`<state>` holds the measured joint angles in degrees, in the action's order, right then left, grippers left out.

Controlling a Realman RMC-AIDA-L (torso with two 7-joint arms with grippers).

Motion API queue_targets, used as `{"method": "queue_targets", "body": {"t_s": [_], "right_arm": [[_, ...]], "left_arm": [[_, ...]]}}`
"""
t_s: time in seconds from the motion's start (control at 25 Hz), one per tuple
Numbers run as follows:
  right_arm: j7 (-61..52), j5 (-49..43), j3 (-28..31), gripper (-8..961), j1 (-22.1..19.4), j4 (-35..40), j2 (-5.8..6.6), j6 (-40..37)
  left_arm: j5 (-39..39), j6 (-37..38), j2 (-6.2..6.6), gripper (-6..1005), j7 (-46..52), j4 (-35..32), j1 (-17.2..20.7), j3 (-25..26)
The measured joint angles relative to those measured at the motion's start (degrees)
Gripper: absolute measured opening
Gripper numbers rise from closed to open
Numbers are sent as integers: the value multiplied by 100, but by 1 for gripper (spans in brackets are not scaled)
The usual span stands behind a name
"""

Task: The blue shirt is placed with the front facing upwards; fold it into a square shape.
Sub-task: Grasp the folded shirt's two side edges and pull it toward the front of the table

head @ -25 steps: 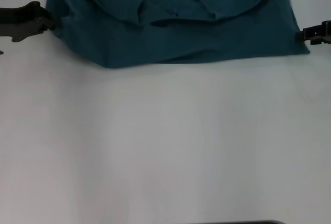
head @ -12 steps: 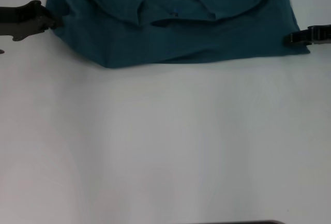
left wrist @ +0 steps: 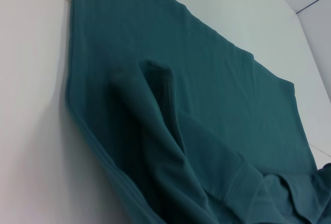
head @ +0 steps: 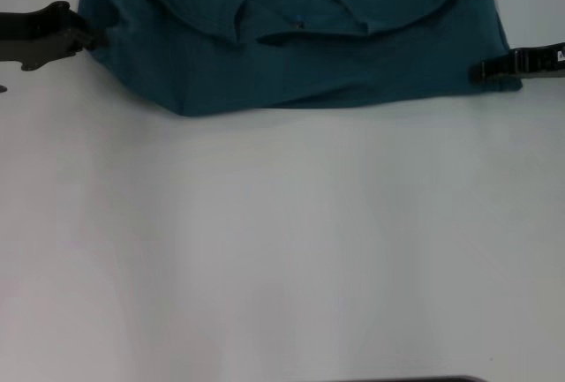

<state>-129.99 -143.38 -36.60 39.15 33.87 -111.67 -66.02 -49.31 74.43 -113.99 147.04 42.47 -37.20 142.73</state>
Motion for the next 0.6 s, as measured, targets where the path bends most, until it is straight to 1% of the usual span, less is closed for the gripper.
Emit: {"method": "queue_targets", "body": {"t_s": [0.12, 0.32, 0.52, 0.6], "right_arm": [[-46, 70, 24, 542, -32, 27, 37, -33], [-94, 69, 12, 503, -60, 95, 45, -42], [-119, 62, -22, 269, -53, 95, 52, -47], [-167, 62, -25, 184, -53, 118, 73, -114]], "left_arm": [[0, 8, 0, 21, 0, 2, -9, 0], [0, 0, 0, 22, 0, -13, -10, 0], [0, 0, 0, 22, 0, -18, -24, 0], [1, 21, 0, 22, 0, -18, -26, 0]]}}
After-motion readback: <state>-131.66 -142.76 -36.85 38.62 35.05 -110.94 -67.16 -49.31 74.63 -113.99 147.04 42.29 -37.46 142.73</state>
